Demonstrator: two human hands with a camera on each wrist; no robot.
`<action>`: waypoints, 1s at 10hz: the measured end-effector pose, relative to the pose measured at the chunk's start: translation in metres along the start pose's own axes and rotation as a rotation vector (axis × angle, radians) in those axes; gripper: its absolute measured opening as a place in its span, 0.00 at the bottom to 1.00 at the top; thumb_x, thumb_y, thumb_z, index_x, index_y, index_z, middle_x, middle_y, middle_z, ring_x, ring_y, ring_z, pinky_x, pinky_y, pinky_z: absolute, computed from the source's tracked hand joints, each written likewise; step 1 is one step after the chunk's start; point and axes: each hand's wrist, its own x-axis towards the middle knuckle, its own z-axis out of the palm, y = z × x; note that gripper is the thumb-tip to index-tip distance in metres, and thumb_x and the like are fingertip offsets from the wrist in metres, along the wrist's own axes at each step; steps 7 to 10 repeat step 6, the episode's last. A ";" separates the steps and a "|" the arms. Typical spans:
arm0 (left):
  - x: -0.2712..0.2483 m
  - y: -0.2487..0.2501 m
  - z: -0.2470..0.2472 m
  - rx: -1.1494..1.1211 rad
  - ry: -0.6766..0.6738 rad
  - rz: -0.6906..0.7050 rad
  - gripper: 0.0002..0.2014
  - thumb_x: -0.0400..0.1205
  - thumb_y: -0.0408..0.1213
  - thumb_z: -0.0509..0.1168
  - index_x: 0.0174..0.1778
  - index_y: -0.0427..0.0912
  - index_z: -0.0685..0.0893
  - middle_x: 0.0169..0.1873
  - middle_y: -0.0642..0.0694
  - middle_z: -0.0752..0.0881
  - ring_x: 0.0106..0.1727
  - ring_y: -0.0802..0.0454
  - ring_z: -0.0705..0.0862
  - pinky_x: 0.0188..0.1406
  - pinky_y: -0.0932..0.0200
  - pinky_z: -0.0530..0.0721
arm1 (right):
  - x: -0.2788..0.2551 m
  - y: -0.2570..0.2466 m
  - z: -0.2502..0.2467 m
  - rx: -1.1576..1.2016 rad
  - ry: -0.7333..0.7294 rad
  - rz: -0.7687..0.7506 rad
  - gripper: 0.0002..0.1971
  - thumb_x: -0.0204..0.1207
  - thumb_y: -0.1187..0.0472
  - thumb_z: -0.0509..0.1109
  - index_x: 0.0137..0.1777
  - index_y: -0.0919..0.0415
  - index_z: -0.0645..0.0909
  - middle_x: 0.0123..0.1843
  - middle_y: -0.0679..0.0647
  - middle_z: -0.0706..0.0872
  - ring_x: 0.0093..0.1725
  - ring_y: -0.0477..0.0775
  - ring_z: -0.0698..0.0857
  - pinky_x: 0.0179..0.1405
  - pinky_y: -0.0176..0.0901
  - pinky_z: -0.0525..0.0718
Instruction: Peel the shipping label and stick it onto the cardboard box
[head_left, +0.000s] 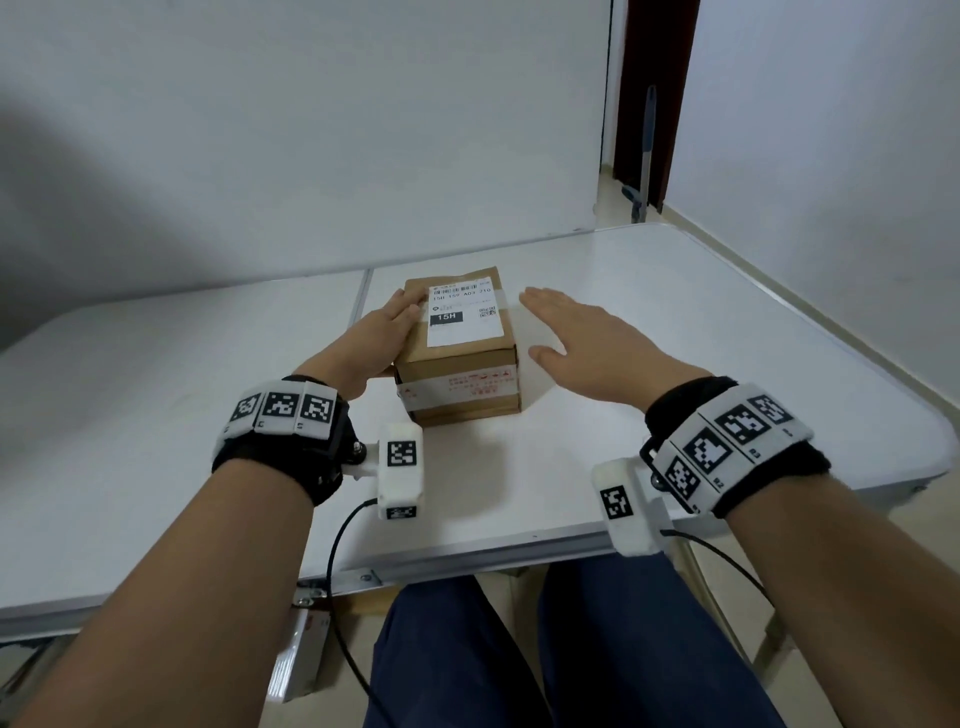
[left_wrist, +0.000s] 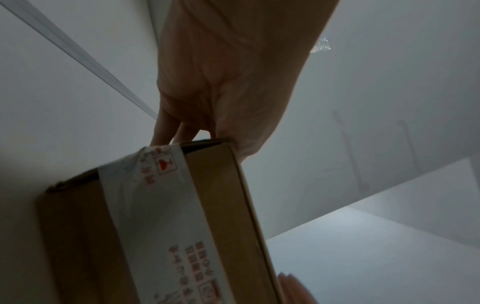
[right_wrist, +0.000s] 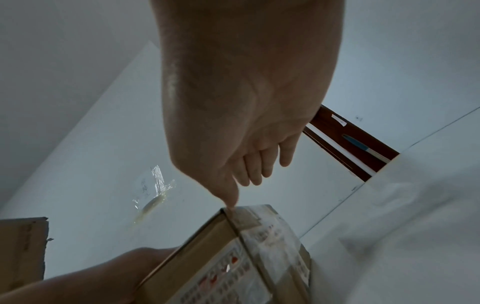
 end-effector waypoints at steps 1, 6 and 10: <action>0.000 0.002 0.002 0.038 0.030 0.011 0.19 0.87 0.53 0.50 0.76 0.66 0.67 0.78 0.58 0.65 0.68 0.50 0.76 0.42 0.59 0.83 | 0.016 -0.005 -0.005 0.089 0.029 0.031 0.33 0.84 0.43 0.54 0.86 0.53 0.53 0.87 0.48 0.55 0.85 0.51 0.57 0.81 0.49 0.59; 0.031 0.023 -0.040 0.505 0.164 0.112 0.22 0.85 0.47 0.59 0.76 0.54 0.72 0.85 0.50 0.54 0.77 0.44 0.71 0.76 0.47 0.70 | 0.117 -0.060 -0.031 0.075 0.048 -0.123 0.29 0.83 0.44 0.57 0.82 0.52 0.64 0.83 0.49 0.68 0.81 0.52 0.67 0.78 0.49 0.64; 0.031 0.023 -0.040 0.505 0.164 0.112 0.22 0.85 0.47 0.59 0.76 0.54 0.72 0.85 0.50 0.54 0.77 0.44 0.71 0.76 0.47 0.70 | 0.117 -0.060 -0.031 0.075 0.048 -0.123 0.29 0.83 0.44 0.57 0.82 0.52 0.64 0.83 0.49 0.68 0.81 0.52 0.67 0.78 0.49 0.64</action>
